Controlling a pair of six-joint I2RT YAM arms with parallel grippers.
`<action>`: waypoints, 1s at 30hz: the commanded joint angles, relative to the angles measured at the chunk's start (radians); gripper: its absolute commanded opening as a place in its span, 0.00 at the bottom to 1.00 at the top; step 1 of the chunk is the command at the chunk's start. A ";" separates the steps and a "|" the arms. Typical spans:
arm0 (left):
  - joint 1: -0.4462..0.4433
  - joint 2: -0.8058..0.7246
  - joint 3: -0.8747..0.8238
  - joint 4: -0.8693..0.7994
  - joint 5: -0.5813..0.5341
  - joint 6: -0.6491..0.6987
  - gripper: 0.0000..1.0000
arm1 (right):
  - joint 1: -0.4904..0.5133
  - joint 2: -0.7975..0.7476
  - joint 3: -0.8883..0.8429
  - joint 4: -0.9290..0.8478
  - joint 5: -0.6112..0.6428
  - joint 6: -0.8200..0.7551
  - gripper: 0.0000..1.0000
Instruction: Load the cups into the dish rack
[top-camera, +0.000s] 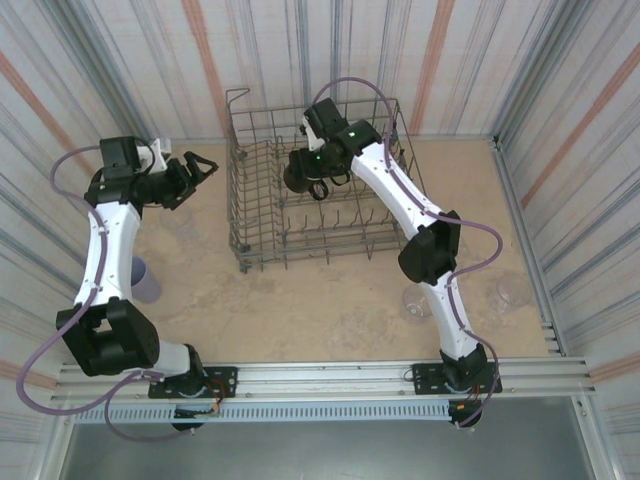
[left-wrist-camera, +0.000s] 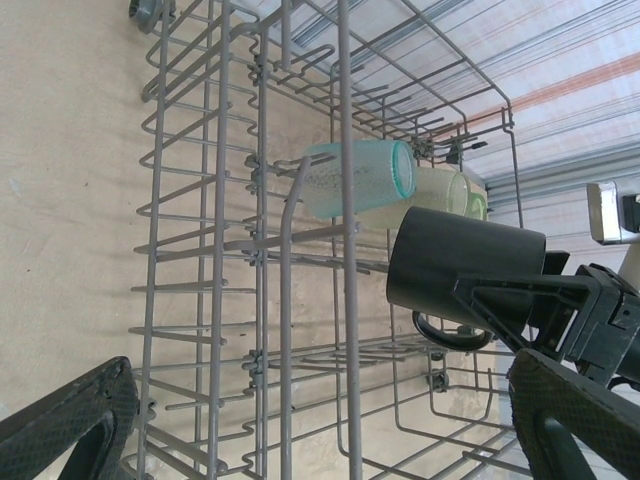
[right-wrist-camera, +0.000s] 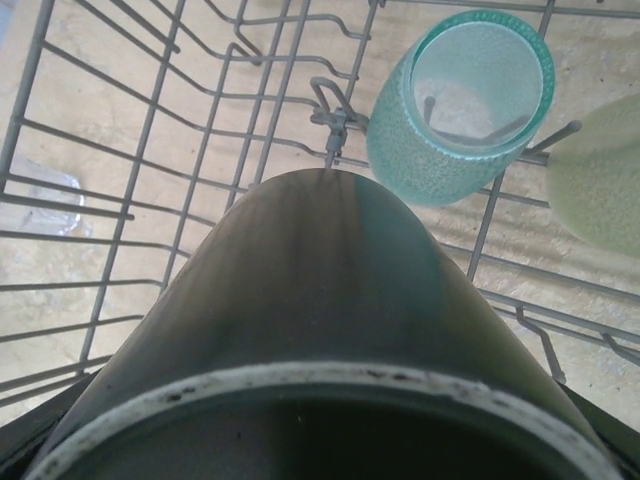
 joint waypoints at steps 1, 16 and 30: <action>0.007 -0.020 -0.014 0.004 0.007 0.017 0.99 | 0.021 0.025 0.047 0.009 0.000 -0.005 0.35; 0.007 -0.030 -0.093 0.083 0.049 0.025 0.99 | 0.038 0.089 0.049 0.009 0.018 -0.001 0.36; 0.007 -0.059 -0.165 0.125 0.080 0.011 0.99 | 0.042 0.169 0.092 0.034 0.009 0.001 0.36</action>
